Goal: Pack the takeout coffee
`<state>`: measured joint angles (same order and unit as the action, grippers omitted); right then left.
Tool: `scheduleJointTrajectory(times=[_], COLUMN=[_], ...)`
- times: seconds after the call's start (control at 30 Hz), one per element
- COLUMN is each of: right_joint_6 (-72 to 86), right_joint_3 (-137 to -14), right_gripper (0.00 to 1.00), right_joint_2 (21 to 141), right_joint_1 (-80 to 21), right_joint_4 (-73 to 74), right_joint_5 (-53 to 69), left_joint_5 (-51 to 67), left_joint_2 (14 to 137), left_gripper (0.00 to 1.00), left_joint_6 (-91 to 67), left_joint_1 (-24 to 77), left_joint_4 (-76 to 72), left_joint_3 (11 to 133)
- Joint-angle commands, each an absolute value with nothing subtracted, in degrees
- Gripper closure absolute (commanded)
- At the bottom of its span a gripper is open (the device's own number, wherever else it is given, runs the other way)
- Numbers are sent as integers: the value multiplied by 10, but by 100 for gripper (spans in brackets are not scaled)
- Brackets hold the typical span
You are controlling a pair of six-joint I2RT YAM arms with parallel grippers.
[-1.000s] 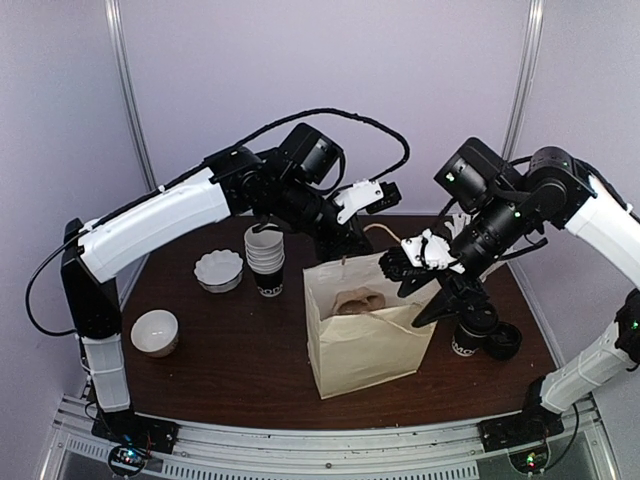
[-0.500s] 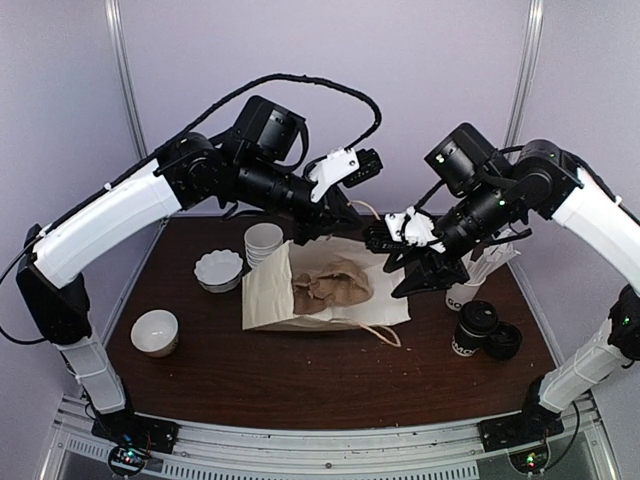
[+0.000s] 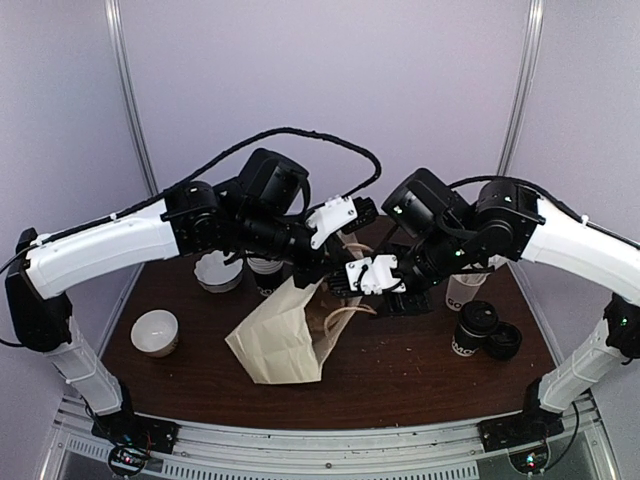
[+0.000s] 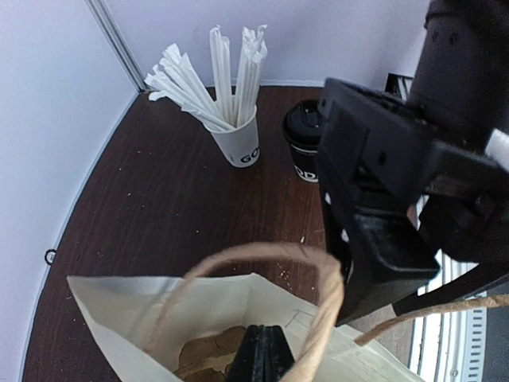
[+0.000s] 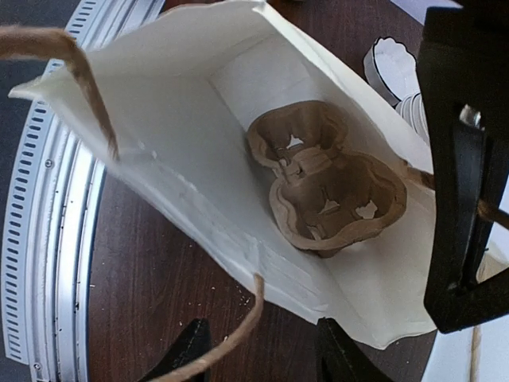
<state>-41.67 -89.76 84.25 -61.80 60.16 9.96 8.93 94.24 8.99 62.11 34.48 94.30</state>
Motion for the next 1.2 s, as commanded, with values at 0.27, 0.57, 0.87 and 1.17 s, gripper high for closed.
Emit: scheduleJointTrajectory(times=[0.27,0.57,0.87,1.17], right_joint_6=[-449,-457,-421,-399], right_joint_3=[-970,-1106,-1058,-958], right_gripper=[43,41,66,73], right_joint_2=[839,831,869,894], right_joint_1=[-629,-588,-582,-588], right_joint_4=[699,784,671,587], right_joint_5=[125,255,211,162], left_joint_5=[51,101,78,43], left_joint_2=[849,817,798,760], left_gripper=[100,100,99,79], left_joint_6=[9,18,2,-29], left_joint_1=[626,625,632,635], left_joint_4=[195,178,170,169], left_joint_3=[840,791,774,742])
